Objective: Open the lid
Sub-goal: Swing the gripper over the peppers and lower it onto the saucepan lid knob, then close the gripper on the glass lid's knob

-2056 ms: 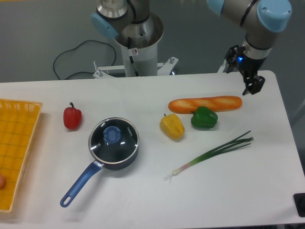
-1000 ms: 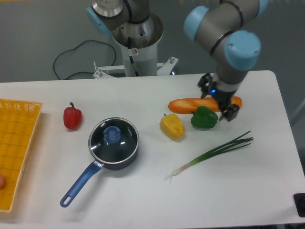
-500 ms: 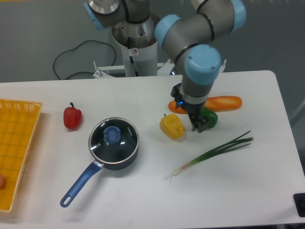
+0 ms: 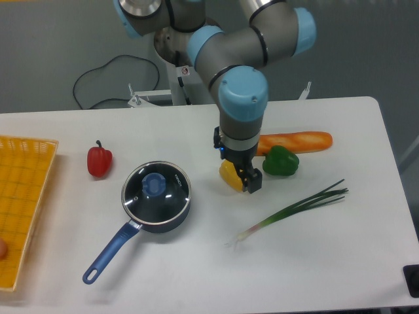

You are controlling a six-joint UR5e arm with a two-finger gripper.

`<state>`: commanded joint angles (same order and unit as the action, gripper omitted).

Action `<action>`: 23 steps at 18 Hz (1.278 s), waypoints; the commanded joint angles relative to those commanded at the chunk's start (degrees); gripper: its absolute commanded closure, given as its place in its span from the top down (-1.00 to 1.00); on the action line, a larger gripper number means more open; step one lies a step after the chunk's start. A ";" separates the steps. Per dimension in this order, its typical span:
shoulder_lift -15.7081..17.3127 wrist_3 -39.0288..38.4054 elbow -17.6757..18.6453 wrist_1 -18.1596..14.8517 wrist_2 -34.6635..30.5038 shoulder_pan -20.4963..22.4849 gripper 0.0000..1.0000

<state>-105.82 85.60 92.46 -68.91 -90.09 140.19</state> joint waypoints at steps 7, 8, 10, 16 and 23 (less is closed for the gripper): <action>-2.28 4.03 -1.23 0.00 -0.17 -6.32 1.00; -2.63 5.61 -1.23 0.00 -0.18 -6.77 1.00; -3.07 6.33 -1.23 -0.09 -0.18 -8.17 1.00; -4.57 5.63 -0.18 0.00 -0.35 -12.57 1.00; -4.05 4.75 1.49 0.09 -0.62 -14.68 1.00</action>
<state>-109.87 90.35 93.95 -68.82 -90.70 125.51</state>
